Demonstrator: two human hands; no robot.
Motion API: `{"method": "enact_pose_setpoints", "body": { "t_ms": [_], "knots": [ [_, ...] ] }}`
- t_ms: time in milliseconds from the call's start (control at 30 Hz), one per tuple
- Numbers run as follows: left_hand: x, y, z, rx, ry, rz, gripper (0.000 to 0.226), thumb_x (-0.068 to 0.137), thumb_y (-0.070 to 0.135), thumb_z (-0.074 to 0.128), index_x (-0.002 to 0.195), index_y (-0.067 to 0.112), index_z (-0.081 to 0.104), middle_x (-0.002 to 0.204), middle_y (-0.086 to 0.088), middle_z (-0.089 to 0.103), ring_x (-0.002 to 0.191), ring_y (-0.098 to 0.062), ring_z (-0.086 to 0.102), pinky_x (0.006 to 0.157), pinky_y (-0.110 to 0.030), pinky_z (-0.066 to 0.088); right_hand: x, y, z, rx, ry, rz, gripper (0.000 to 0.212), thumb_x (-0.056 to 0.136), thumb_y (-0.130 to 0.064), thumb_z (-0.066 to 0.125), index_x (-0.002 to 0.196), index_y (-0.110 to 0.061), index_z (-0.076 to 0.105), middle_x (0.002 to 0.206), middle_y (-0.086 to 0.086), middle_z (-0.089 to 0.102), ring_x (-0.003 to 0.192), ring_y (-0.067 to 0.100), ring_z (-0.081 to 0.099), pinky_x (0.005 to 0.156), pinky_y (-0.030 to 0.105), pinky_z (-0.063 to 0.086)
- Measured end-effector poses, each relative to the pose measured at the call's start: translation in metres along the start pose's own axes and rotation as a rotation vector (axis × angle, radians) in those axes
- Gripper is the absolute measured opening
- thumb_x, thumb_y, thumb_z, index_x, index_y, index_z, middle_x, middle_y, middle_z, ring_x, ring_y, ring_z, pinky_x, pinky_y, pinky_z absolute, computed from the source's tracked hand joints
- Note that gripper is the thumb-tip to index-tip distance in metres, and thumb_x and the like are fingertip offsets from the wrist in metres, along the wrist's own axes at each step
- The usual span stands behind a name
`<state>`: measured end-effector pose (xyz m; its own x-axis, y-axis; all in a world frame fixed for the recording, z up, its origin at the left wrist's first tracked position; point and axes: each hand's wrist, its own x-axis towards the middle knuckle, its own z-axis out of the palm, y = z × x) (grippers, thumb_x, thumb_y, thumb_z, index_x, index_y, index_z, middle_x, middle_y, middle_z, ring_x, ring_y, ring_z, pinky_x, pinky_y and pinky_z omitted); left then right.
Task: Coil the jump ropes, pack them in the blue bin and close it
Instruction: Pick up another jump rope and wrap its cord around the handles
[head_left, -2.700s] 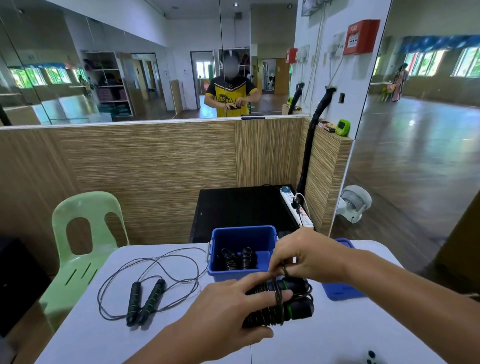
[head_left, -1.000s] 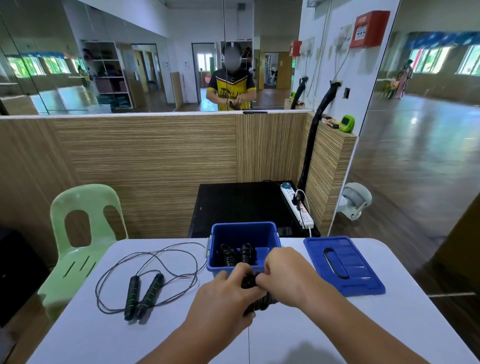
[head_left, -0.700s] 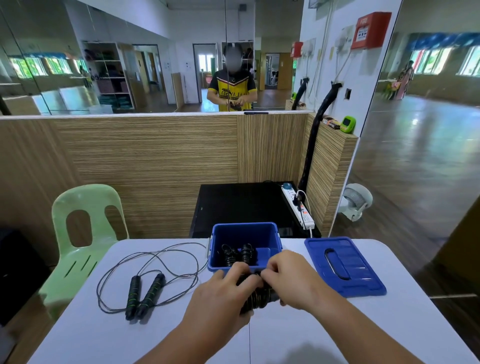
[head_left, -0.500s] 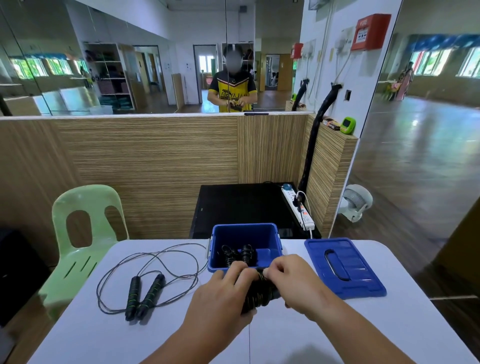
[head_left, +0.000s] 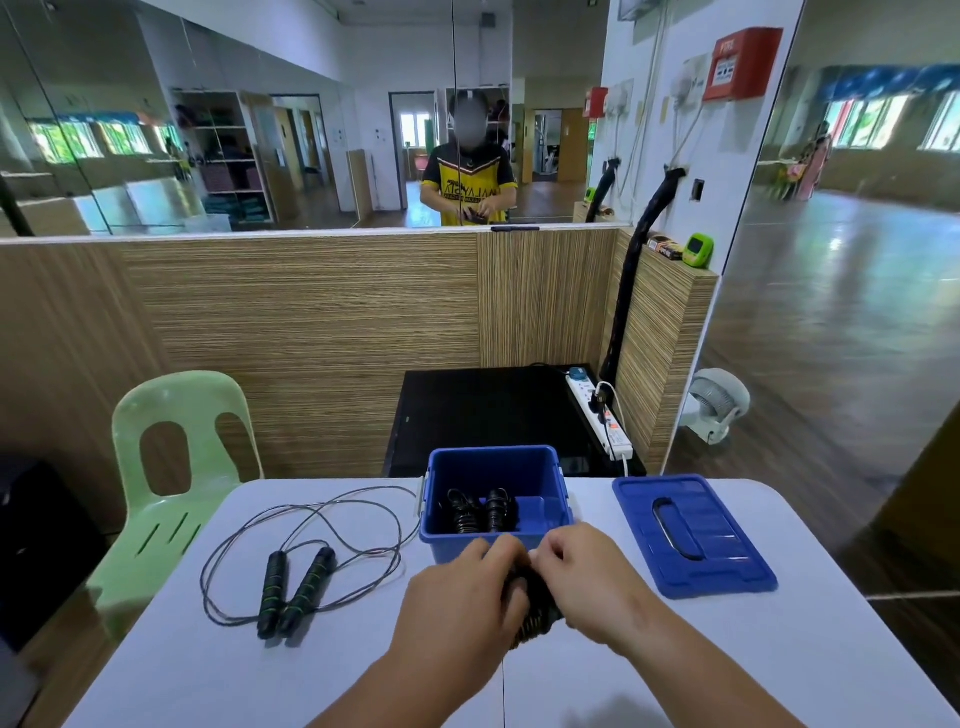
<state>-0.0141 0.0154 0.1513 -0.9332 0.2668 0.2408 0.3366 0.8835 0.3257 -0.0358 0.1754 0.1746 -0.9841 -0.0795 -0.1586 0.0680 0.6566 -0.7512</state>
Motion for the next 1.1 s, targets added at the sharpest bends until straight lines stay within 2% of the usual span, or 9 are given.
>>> {"method": "enact_pose_setpoints", "body": {
  "t_ms": [100, 200, 400, 500, 633, 733, 800, 900, 1100],
  "knots": [
    [0.009, 0.003, -0.006, -0.069, -0.053, -0.041, 0.018, 0.092, 0.049, 0.049, 0.105, 0.040, 0.044, 0.102, 0.016, 0.063, 0.082, -0.007, 0.057, 0.063, -0.027, 0.041, -0.001, -0.003, 0.002, -0.057, -0.025, -0.004, 0.038, 0.100, -0.024, 0.048, 0.063, -0.017, 0.041, 0.063, 0.003, 0.047, 0.052, 0.016, 0.040, 0.049, 0.031, 0.038],
    [0.014, 0.000, -0.008, -0.152, -0.133, -0.067, 0.026, 0.084, 0.049, 0.061, 0.104, 0.039, 0.048, 0.100, 0.016, 0.065, 0.087, -0.005, 0.059, 0.068, -0.026, 0.049, -0.003, -0.004, 0.003, -0.072, -0.053, 0.007, 0.038, 0.101, -0.023, 0.049, 0.064, -0.018, 0.044, 0.063, 0.003, 0.046, 0.050, 0.015, 0.039, 0.048, 0.029, 0.038],
    [0.016, 0.003, -0.009, -0.073, -0.182, -0.065, 0.028, 0.083, 0.048, 0.062, 0.099, 0.033, 0.045, 0.093, 0.010, 0.070, 0.083, -0.010, 0.063, 0.068, -0.031, 0.053, -0.004, -0.005, 0.005, -0.110, -0.109, 0.020, 0.034, 0.101, -0.023, 0.046, 0.068, -0.017, 0.049, 0.061, 0.001, 0.047, 0.049, 0.014, 0.042, 0.046, 0.025, 0.037],
    [0.015, 0.004, -0.008, -0.016, -0.145, -0.033, 0.025, 0.086, 0.047, 0.057, 0.100, 0.030, 0.045, 0.090, 0.007, 0.070, 0.080, -0.012, 0.063, 0.065, -0.031, 0.049, -0.003, -0.004, 0.003, -0.058, -0.121, 0.030, 0.032, 0.099, -0.021, 0.046, 0.067, -0.016, 0.045, 0.063, 0.004, 0.046, 0.054, 0.018, 0.041, 0.050, 0.031, 0.038],
    [0.012, 0.002, -0.008, 0.048, -0.061, 0.023, 0.022, 0.097, 0.047, 0.050, 0.104, 0.027, 0.044, 0.095, 0.004, 0.069, 0.081, -0.017, 0.061, 0.062, -0.031, 0.035, -0.004, -0.005, -0.002, 0.057, -0.094, 0.025, 0.029, 0.093, -0.023, 0.053, 0.065, -0.015, 0.048, 0.064, 0.007, 0.046, 0.054, 0.019, 0.038, 0.051, 0.032, 0.036],
    [0.009, -0.006, -0.003, 0.078, 0.014, 0.092, 0.022, 0.100, 0.047, 0.044, 0.108, 0.027, 0.050, 0.096, 0.005, 0.070, 0.083, -0.016, 0.064, 0.064, -0.031, 0.039, -0.005, -0.006, -0.007, 0.086, -0.098, 0.030, 0.026, 0.091, -0.021, 0.057, 0.066, -0.015, 0.056, 0.065, 0.007, 0.053, 0.049, 0.016, 0.043, 0.048, 0.028, 0.039],
    [0.007, -0.010, 0.003, 0.067, 0.066, 0.152, 0.023, 0.095, 0.050, 0.045, 0.102, 0.030, 0.054, 0.084, 0.009, 0.070, 0.071, -0.012, 0.063, 0.058, -0.028, 0.041, -0.006, -0.008, -0.008, 0.007, -0.105, 0.012, 0.026, 0.094, -0.022, 0.054, 0.069, -0.016, 0.056, 0.066, 0.006, 0.053, 0.051, 0.015, 0.043, 0.048, 0.027, 0.039],
    [0.008, -0.012, 0.007, 0.070, 0.197, 0.186, 0.019, 0.081, 0.049, 0.051, 0.079, 0.032, 0.058, 0.056, 0.015, 0.059, 0.045, -0.007, 0.050, 0.043, -0.017, 0.025, -0.009, -0.013, -0.009, -0.150, -0.074, -0.067, 0.026, 0.096, -0.021, 0.048, 0.071, -0.016, 0.053, 0.068, 0.002, 0.055, 0.053, 0.012, 0.045, 0.049, 0.022, 0.038],
    [0.009, -0.015, 0.004, 0.073, 0.272, 0.220, 0.014, 0.078, 0.045, 0.053, 0.078, 0.034, 0.062, 0.061, 0.018, 0.062, 0.048, -0.004, 0.054, 0.040, -0.019, 0.035, -0.014, -0.016, -0.022, -0.093, -0.151, -0.107, 0.020, 0.082, -0.017, 0.055, 0.063, -0.017, 0.050, 0.060, -0.002, 0.049, 0.051, 0.012, 0.057, 0.058, 0.033, 0.060]
  ]
}}
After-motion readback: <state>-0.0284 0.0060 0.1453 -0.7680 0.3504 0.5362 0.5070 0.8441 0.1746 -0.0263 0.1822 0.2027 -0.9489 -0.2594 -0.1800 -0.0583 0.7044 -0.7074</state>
